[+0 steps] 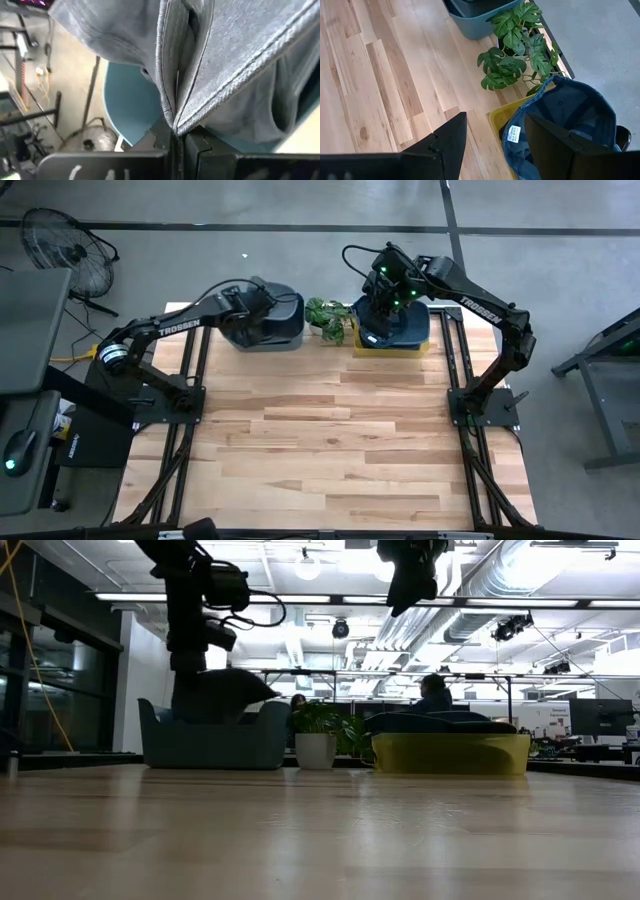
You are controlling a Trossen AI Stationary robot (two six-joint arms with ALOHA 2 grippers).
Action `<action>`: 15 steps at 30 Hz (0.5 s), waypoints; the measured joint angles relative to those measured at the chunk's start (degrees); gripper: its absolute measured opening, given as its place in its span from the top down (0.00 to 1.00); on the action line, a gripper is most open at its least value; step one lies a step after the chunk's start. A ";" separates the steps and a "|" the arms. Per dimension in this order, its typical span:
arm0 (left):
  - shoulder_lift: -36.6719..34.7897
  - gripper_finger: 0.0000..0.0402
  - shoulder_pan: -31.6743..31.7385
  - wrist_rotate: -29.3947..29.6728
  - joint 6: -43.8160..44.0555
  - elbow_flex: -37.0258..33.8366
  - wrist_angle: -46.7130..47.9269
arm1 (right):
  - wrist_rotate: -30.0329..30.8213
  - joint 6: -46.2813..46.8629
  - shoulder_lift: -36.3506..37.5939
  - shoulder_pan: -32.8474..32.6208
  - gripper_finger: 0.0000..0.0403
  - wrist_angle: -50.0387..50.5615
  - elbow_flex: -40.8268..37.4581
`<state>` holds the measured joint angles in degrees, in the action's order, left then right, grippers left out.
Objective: Pick & Place hat
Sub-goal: Put the gray cap into the green bin
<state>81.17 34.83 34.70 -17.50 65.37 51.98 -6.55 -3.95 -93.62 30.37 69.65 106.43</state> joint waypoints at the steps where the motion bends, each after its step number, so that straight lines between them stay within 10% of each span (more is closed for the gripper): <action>1: 0.00 0.99 0.02 -0.28 0.85 0.01 0.89 | 0.00 -0.02 0.00 0.00 0.52 0.00 0.00; 15: 1.62 0.99 -1.64 -7.86 9.86 -0.01 4.84 | 0.28 0.00 -0.02 0.00 0.52 -0.94 -0.02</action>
<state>82.79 33.19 26.84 -7.63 65.36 56.82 -6.26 -3.95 -93.65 30.37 68.71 106.41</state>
